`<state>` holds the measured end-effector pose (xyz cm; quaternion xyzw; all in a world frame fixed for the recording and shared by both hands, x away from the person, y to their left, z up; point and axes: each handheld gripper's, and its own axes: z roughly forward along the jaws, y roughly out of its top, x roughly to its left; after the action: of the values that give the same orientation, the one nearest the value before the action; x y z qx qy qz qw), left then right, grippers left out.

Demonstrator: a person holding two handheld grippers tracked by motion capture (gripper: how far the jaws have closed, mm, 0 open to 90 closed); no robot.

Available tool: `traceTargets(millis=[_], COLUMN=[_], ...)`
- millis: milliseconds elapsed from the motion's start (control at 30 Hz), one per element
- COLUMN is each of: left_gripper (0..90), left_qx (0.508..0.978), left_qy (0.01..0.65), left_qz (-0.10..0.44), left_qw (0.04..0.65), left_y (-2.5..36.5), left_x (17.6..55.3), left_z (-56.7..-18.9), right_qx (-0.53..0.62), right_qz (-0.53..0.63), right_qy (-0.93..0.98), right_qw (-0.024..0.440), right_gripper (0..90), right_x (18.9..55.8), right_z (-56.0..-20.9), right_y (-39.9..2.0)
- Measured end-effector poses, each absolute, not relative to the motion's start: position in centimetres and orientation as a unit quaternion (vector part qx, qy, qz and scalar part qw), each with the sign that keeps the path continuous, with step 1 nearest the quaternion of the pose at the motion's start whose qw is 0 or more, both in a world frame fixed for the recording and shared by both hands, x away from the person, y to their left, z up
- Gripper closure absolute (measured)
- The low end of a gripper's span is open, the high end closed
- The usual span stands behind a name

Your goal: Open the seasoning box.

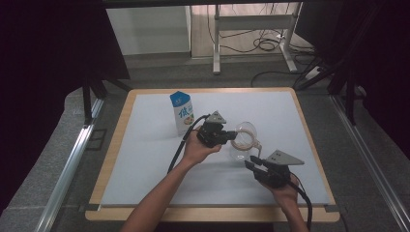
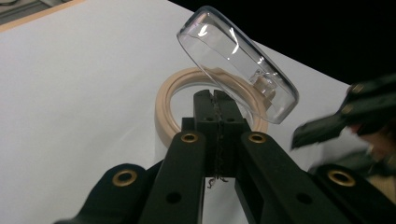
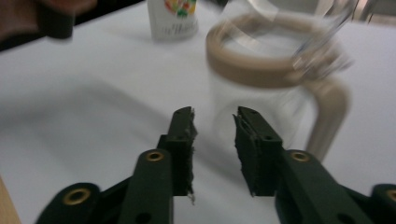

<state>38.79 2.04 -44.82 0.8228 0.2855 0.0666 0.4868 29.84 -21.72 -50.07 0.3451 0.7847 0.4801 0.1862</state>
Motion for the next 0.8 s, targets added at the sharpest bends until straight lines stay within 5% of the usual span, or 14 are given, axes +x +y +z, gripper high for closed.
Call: traceTargets(millis=[400, 800], left_gripper=[90.0, 90.0], left_qx=[0.821, 0.829], left_qy=[0.282, 0.265], left_qz=[0.064, 0.066], left_qw=[0.492, 0.488], left_y=[1.5, 0.3], left_x=[38.6, 38.1], left_z=[-44.2, -43.0], right_qx=[0.334, 0.333], right_qz=[0.455, 0.447], right_qy=[0.81, 0.819], right_qw=[0.157, 0.135], right_gripper=[52.0, 50.0], right_x=[30.4, 30.8], right_z=[-52.0, -52.9], right_y=[-20.2, -19.5])
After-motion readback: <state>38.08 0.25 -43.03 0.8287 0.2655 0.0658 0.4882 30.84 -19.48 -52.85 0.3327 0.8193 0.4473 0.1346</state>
